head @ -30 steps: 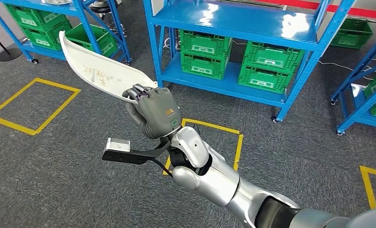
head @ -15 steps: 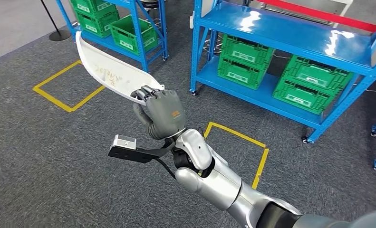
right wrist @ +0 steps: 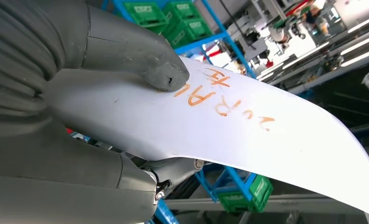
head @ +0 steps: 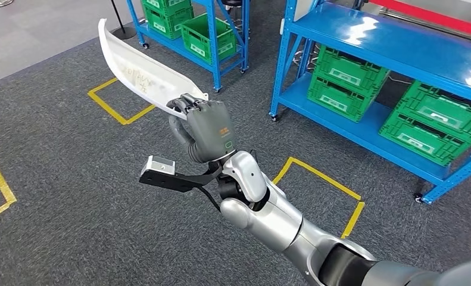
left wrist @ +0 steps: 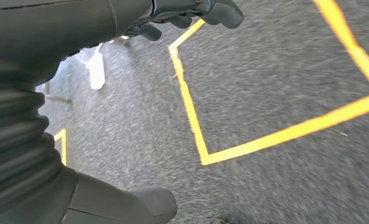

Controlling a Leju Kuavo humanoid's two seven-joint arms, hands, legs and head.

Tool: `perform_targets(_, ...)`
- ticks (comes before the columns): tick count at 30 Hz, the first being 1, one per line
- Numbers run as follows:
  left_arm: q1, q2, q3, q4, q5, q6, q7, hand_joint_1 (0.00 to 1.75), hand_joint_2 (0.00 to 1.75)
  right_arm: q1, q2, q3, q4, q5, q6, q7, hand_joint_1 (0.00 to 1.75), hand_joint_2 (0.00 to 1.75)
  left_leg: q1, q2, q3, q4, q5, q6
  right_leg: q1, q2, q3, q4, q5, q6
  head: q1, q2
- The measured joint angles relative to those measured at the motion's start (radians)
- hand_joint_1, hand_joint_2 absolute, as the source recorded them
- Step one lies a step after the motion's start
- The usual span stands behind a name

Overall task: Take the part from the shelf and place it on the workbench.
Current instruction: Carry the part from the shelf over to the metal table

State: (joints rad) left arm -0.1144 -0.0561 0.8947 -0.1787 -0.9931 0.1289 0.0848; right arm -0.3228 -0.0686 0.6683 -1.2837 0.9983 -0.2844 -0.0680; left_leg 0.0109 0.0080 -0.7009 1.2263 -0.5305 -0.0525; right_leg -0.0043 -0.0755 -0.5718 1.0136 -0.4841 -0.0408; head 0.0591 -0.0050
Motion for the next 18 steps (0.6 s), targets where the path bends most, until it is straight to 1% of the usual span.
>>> perform_targets(1,0.001,0.001,0.0,0.0,0.002,0.0,0.005,0.0,1.75,-0.001,-0.002,0.0,0.0,-0.005,-0.004,0.001,1.75,1.75,0.0,0.024,0.043,-0.075,0.027,0.001,0.001,-0.012,0.002,0.001,-0.002,0.003,0.0,0.0)
perform_targets(2,0.003,0.002,0.0,0.0,0.006,0.0,0.01,0.0,1.75,-0.001,-0.003,0.0,0.001,-0.008,-0.008,0.002,1.75,1.75,-0.002,0.044,0.082,-0.144,0.05,0.005,0.003,-0.023,0.003,0.003,-0.005,0.008,0.0,0.0)
perform_targets(3,0.006,0.002,0.0,0.0,0.012,0.001,0.013,0.0,1.75,-0.001,-0.004,0.001,0.001,-0.009,-0.009,0.004,1.75,1.75,-0.004,0.058,0.107,-0.188,0.061,0.012,0.006,-0.033,0.005,0.005,-0.008,0.014,0.001,0.0)
perform_targets(4,0.012,0.001,0.0,0.0,0.017,0.004,0.016,0.0,1.75,0.001,-0.004,0.003,0.0,-0.009,-0.006,0.006,1.75,1.75,-0.006,0.063,0.117,-0.208,0.063,0.02,0.008,-0.042,0.006,0.007,-0.009,0.02,0.002,0.0)
perform_targets(6,0.03,-0.001,0.002,0.001,0.032,0.012,0.018,0.0,1.75,0.004,-0.002,0.01,-0.004,-0.006,0.009,0.014,1.75,1.75,-0.009,0.039,0.114,-0.211,0.066,0.036,0.007,-0.059,0.008,0.007,-0.012,0.031,0.005,0.0)
perform_targets(7,0.04,-0.003,0.003,0.002,0.039,0.018,0.02,0.0,1.75,0.004,-0.001,0.013,-0.006,-0.004,0.017,0.016,1.75,1.75,-0.008,0.028,0.113,-0.212,0.069,0.043,0.004,-0.05,0.007,0.013,-0.019,0.037,0.005,0.0)
perform_targets(8,0.046,-0.005,0.004,0.002,0.045,0.024,0.021,0.0,1.75,0.004,0.001,0.017,-0.007,-0.004,0.021,0.018,1.75,1.75,-0.007,0.016,0.113,-0.214,0.071,0.049,0.001,-0.028,-0.001,0.035,-0.035,0.043,0.006,0.0)
perform_targets(9,0.05,-0.008,0.005,0.003,0.048,0.029,0.022,0.0,1.75,0.003,0.002,0.02,-0.007,-0.003,0.023,0.018,1.75,1.75,-0.004,0.004,0.113,-0.216,0.074,0.055,-0.002,0.003,-0.019,0.076,-0.061,0.047,0.007,0.0)
perform_targets(10,0.05,-0.01,0.005,0.003,0.049,0.033,0.023,0.0,1.75,0.002,0.003,0.022,-0.007,-0.004,0.024,0.018,1.75,1.75,-0.003,-0.009,0.111,-0.216,0.075,0.059,-0.004,0.036,-0.047,0.139,-0.093,0.049,0.008,0.0)
perform_targets(11,0.05,-0.011,0.006,0.003,0.048,0.035,0.023,0.0,1.75,0.002,0.003,0.024,-0.005,-0.007,0.024,0.016,1.75,1.75,-0.003,-0.024,0.109,-0.215,0.076,0.061,-0.004,0.057,-0.081,0.211,-0.124,0.05,0.01,0.0)
perform_targets(12,0.051,-0.012,0.006,0.003,0.046,0.035,0.023,0.0,1.75,0.0,0.003,0.024,-0.003,-0.013,0.025,0.014,1.75,1.75,-0.004,-0.039,0.107,-0.215,0.077,0.062,-0.003,0.067,-0.112,0.271,-0.144,0.05,0.011,0.0)
perform_targets(13,0.053,-0.012,0.006,0.003,0.043,0.035,0.022,0.0,1.75,-0.003,0.003,0.025,0.0,-0.019,0.024,0.01,1.75,1.75,-0.005,-0.055,0.106,-0.214,0.077,0.063,-0.002,0.072,-0.131,0.301,-0.146,0.047,0.011,0.0)
perform_targets(14,0.055,-0.012,0.006,0.003,0.041,0.035,0.019,0.0,1.75,-0.009,0.003,0.025,0.003,-0.026,0.023,0.006,1.75,1.75,-0.006,-0.07,0.106,-0.213,0.078,0.063,0.0,0.075,-0.129,0.289,-0.126,0.042,0.011,0.0)
perform_targets(15,0.056,-0.012,0.006,0.003,0.04,0.035,0.015,0.0,1.75,-0.016,0.003,0.025,0.006,-0.032,0.021,0.002,1.75,1.75,-0.007,-0.086,0.106,-0.211,0.078,0.062,0.002,0.083,-0.107,0.237,-0.089,0.035,0.011,0.0)
perform_targets(16,0.057,-0.012,0.006,0.003,0.041,0.035,0.008,0.0,1.75,-0.024,0.003,0.025,0.009,-0.038,0.018,-0.002,1.75,1.75,-0.006,-0.1,0.107,-0.21,0.079,0.061,0.005,0.102,-0.074,0.162,-0.048,0.027,0.01,0.0)
perform_targets(17,0.057,-0.013,0.006,0.003,0.042,0.035,0.0,0.0,1.75,-0.032,0.003,0.026,0.014,-0.044,0.014,-0.006,1.75,1.75,-0.006,-0.113,0.105,-0.209,0.08,0.059,0.006,0.131,-0.043,0.091,-0.018,0.019,0.009,0.0)
perform_targets(18,0.056,-0.014,0.006,0.003,0.044,0.035,-0.009,0.0,1.75,-0.041,0.004,0.027,0.019,-0.049,0.011,-0.009,1.75,1.75,-0.004,-0.126,0.101,-0.208,0.081,0.054,0.008,0.153,-0.021,0.04,0.0,0.015,0.01,0.0)
